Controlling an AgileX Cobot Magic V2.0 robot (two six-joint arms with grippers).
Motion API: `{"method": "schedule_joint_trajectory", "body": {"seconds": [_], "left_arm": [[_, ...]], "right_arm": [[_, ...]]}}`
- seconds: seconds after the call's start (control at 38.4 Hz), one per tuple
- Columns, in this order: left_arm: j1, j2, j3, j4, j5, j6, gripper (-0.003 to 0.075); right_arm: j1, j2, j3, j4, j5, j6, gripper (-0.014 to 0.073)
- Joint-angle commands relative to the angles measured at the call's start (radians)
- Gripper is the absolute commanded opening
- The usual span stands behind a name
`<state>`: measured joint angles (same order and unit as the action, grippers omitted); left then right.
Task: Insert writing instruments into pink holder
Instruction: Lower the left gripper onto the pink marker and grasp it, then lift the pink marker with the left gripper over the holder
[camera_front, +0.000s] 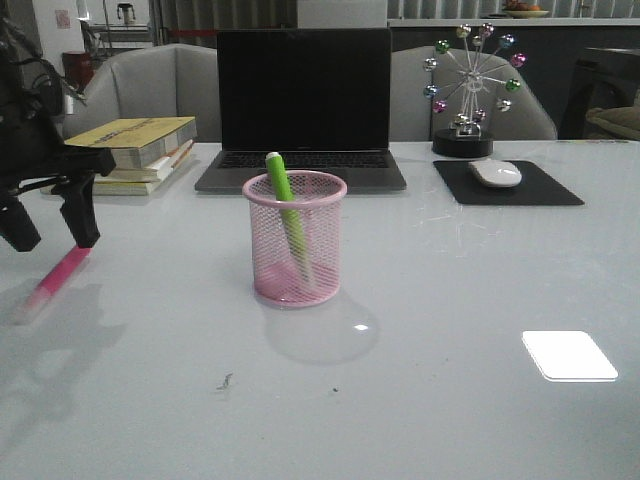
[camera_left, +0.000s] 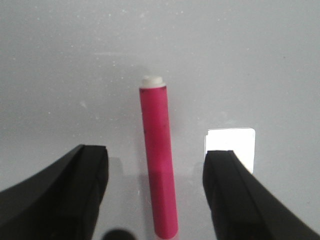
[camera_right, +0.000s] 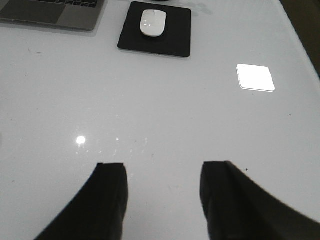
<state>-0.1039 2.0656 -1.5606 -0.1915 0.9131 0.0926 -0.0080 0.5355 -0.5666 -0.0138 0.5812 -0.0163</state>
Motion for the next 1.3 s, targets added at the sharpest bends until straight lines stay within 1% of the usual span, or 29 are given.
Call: {"method": "schedule_joint_trajectory", "body": {"seconds": [0.0, 0.16, 0.23, 0.34, 0.49, 0.62, 0.78, 0.83, 1.07, 1.28], "left_arm": [[-0.016, -0.037, -0.031, -0.015, -0.023, -0.001, 0.0475], [-0.032, -0.010, -0.031, -0.015, -0.021, -0.001, 0.0474], [-0.037, -0.002, -0.031, -0.015, -0.023, -0.001, 0.0459], [-0.038, 0.011, -0.031, -0.011, -0.022, -0.001, 0.0419], [-0.038, 0.038, -0.031, 0.034, 0.001, -0.001, 0.0349], [-0.038, 0.064, -0.032, 0.055, 0.045, -0.010, 0.0267], [-0.038, 0.090, -0.032, 0.057, 0.100, -0.014, 0.0087], [-0.038, 0.090, -0.032, 0.057, 0.102, -0.014, 0.0100], [-0.040, 0.090, -0.034, 0.057, 0.102, -0.014, 0.0099], [-0.065, 0.066, -0.110, 0.054, 0.087, -0.014, 0.0099]], "right_arm": [[-0.007, 0.000, -0.029, -0.012, -0.075, -0.009, 0.0445], [-0.007, 0.000, -0.029, -0.012, -0.075, -0.009, 0.0445], [-0.007, 0.000, -0.029, -0.012, -0.075, -0.009, 0.0445], [-0.007, 0.000, -0.029, -0.012, -0.075, -0.009, 0.0445], [-0.007, 0.000, -0.029, -0.012, -0.075, -0.009, 0.0445], [-0.007, 0.000, -0.029, -0.012, -0.075, -0.009, 0.0445], [-0.007, 0.000, -0.029, -0.012, -0.075, -0.009, 0.0445], [-0.007, 0.000, -0.029, -0.012, -0.075, -0.009, 0.0445], [-0.007, 0.000, -0.029, -0.012, -0.075, -0.009, 0.0445], [-0.007, 0.000, -0.029, -0.012, -0.075, -0.009, 0.0445]]}}
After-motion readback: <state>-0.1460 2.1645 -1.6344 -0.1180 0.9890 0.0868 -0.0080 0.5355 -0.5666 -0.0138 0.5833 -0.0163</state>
